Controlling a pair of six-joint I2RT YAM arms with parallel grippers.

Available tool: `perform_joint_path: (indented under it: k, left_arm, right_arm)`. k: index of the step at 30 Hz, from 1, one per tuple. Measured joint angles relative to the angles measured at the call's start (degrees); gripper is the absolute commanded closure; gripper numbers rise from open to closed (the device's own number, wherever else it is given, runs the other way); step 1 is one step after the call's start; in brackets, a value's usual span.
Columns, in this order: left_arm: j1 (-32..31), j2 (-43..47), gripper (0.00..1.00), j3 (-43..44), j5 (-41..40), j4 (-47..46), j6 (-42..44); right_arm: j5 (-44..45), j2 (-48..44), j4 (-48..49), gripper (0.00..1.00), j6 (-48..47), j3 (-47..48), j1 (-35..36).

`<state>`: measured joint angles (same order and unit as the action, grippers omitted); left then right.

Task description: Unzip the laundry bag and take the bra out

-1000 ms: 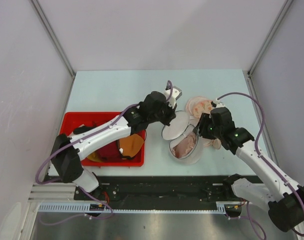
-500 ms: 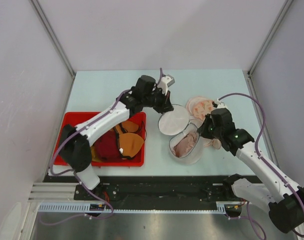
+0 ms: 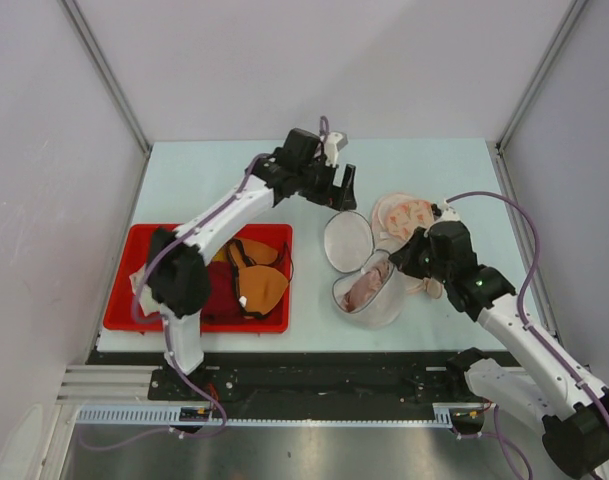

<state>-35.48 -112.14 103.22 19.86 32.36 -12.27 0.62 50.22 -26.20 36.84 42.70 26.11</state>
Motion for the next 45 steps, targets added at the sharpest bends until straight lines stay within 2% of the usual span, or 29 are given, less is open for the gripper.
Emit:
perform_joint_path:
  k: [3,5,8,10,14,18,21,27,33,36,38,42,44,45]
  left_arm:
    - [-0.48,11.47,0.01,-5.25,-7.82,-0.31,-0.31]
    - [-1.01,18.49,0.03,-8.20,-9.97,-0.94,-0.37]
    - [-3.10,28.48,0.11,-12.85,-9.38,-3.04,-1.77]
    - [-5.11,30.97,0.17,-16.35,-5.62,-5.11,-4.04]
    - [-9.99,26.77,0.29,-23.76,0.37,-9.84,-10.27]
    - [-12.94,18.01,0.37,-33.42,3.37,-12.61,-17.51]
    - [-13.86,15.74,0.41,-37.22,4.11,-12.33,-22.10]
    - [-13.84,15.82,0.40,-37.20,4.98,-17.05,-26.93]
    - [-14.19,15.87,0.35,-37.07,5.03,-18.40,-28.39]
    - [-14.47,15.30,0.27,-36.04,5.62,-18.34,-28.46]
    - [-14.93,14.47,0.27,-34.71,5.88,-18.18,-28.30]
    - [-16.20,11.93,0.32,-31.93,6.08,-18.05,-28.22]
    - [-16.61,11.10,0.41,-31.67,6.08,-18.03,-28.17]
    - [-16.74,10.71,0.42,-31.63,6.08,-18.01,-28.20]
  right_arm:
    - [-1.01,0.50,1.36,1.00,0.74,-0.26,0.00]
    - [-1.38,1.03,1.81,1.00,1.01,-0.28,0.00]
    - [-1.62,1.73,2.40,1.00,1.14,-0.28,0.00]
    - [-1.62,2.12,2.78,1.00,1.14,-0.31,-0.02]
    - [-1.81,2.80,3.04,1.00,1.07,-0.31,-0.02]
    - [-2.08,3.04,3.17,1.00,0.85,-0.33,-0.07]
    - [-2.25,3.04,3.41,1.00,0.57,-0.33,-0.13]
    - [-3.08,3.04,3.56,1.00,0.11,-0.33,-1.01]
    - [-3.76,3.45,4.07,1.00,-0.15,-0.33,-1.51]
    - [-4.48,4.15,4.72,1.00,-0.26,-0.35,-1.62]
    - [-4.76,4.37,5.11,1.00,-0.35,-0.37,-1.64]
    - [-5.22,4.57,5.25,1.00,-0.42,-0.37,-1.70]
    - [-5.44,4.70,5.31,1.00,-0.39,-0.37,-1.73]
    - [-5.53,4.70,5.33,1.00,-0.39,-0.37,-1.75]
